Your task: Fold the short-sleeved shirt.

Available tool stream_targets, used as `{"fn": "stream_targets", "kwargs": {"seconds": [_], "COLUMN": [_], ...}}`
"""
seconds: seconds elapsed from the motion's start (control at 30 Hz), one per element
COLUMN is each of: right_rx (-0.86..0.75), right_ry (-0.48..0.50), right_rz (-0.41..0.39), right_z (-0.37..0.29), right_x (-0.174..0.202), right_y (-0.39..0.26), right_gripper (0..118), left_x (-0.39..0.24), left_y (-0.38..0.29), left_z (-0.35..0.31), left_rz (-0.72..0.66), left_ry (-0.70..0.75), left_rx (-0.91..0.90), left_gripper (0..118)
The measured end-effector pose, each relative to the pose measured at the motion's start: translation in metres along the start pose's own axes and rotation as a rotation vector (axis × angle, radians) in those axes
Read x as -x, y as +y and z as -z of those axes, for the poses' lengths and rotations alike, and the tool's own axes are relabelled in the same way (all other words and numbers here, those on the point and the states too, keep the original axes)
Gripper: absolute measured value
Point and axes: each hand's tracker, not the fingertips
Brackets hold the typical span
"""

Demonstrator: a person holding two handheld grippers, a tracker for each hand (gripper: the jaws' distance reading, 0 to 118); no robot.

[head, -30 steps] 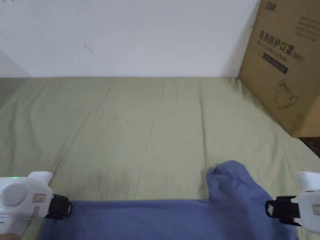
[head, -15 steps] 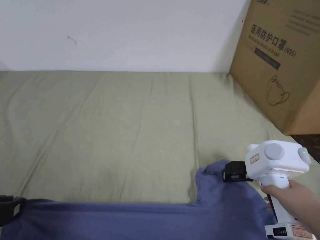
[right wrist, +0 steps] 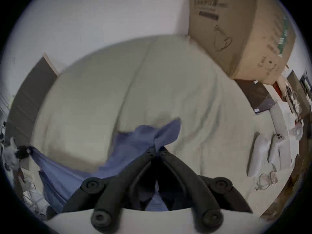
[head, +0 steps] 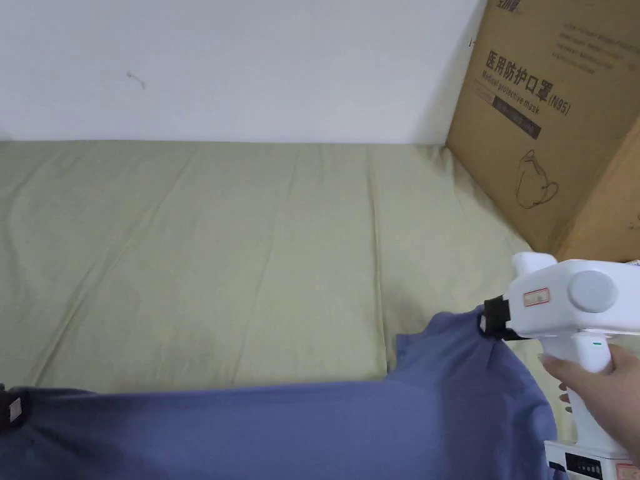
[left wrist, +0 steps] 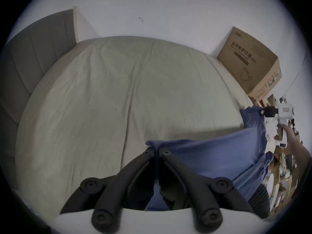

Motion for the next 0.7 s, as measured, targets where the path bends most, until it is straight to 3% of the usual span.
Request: {"fn": "stream_targets", "kwargs": {"seconds": [0.13, 0.37, 0.53, 0.7], "right_rx": [-0.128, -0.184, -0.143, -0.003], "right_ry": [0.010, 0.054, 0.066, 0.061], "right_rz": [-0.012, 0.071, 0.102, 0.154], "right_z": [-0.068, -0.146, -0.169, -0.172], "right_x": [0.002, -0.009, -0.021, -0.033], "right_y": [-0.011, -0.052, -0.118, -0.209], "right_gripper": [0, 0, 0, 0], "left_x": [-0.004, -0.011, -0.008, 0.009], "left_y": [0.000, -0.015, -0.057, -0.128], "left_z": [-0.033, -0.088, -0.103, -0.098], "left_rz": [0.012, 0.017, 0.033, 0.059], "left_ry": [-0.033, -0.058, -0.067, -0.053], "left_rx": [-0.048, -0.116, -0.064, 0.045], "left_gripper": [3, 3, 3, 3]}}
